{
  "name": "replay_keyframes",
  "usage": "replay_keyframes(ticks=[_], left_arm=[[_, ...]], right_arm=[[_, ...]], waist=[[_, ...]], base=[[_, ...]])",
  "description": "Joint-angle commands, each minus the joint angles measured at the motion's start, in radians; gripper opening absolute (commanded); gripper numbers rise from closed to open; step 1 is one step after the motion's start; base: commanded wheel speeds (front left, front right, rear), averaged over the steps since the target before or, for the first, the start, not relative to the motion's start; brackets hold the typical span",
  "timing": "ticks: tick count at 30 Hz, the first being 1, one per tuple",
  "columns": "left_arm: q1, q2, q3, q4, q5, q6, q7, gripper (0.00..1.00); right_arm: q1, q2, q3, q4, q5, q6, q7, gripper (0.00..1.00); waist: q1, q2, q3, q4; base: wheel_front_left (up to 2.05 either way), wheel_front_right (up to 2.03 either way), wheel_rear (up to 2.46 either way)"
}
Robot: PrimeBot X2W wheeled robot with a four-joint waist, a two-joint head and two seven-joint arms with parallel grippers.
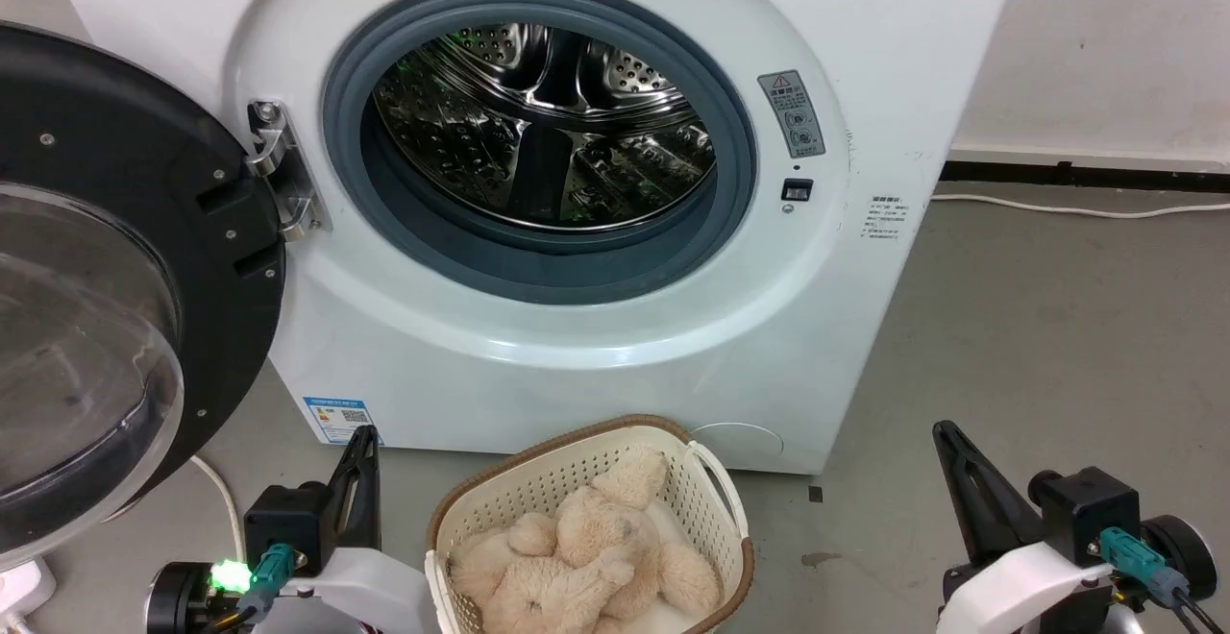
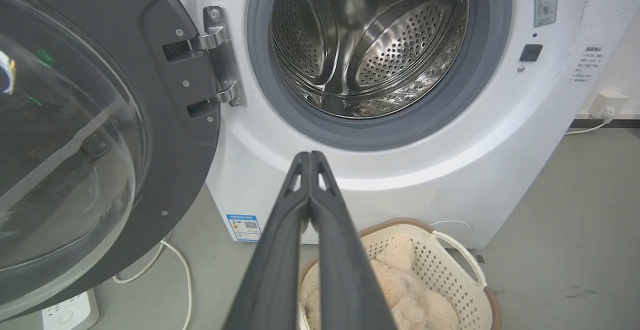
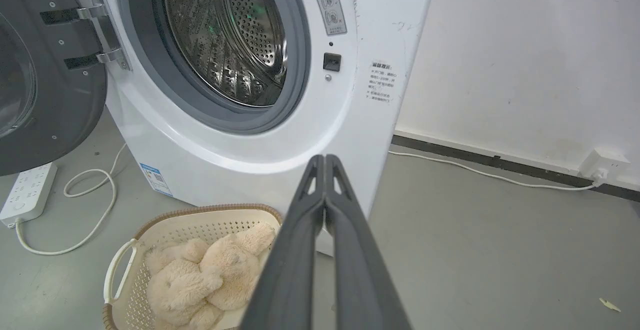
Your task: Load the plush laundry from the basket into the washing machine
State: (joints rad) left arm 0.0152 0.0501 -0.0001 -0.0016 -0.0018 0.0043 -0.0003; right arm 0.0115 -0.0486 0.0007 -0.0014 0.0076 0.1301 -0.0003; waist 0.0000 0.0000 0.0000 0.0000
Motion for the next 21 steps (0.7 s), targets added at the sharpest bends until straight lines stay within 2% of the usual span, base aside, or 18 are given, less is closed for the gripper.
replay_keyframes(ticks=[1, 21], left_arm=[[-0.015, 0.000, 0.000, 0.002, 0.002, -0.004, 0.000, 0.00], [-0.015, 0.000, 0.000, 0.002, 0.002, -0.004, 0.000, 0.00]], right_arm=[[-0.011, -0.002, -0.001, 0.001, -0.008, 0.001, 0.000, 0.00], [-0.011, -0.002, -0.001, 0.001, -0.008, 0.001, 0.000, 0.00]], waist=[[0.0000, 0.0000, 0.000, 0.000], [0.0000, 0.0000, 0.000, 0.000]], base=[[0.00, 0.00, 0.00], [0.00, 0.00, 0.00]])
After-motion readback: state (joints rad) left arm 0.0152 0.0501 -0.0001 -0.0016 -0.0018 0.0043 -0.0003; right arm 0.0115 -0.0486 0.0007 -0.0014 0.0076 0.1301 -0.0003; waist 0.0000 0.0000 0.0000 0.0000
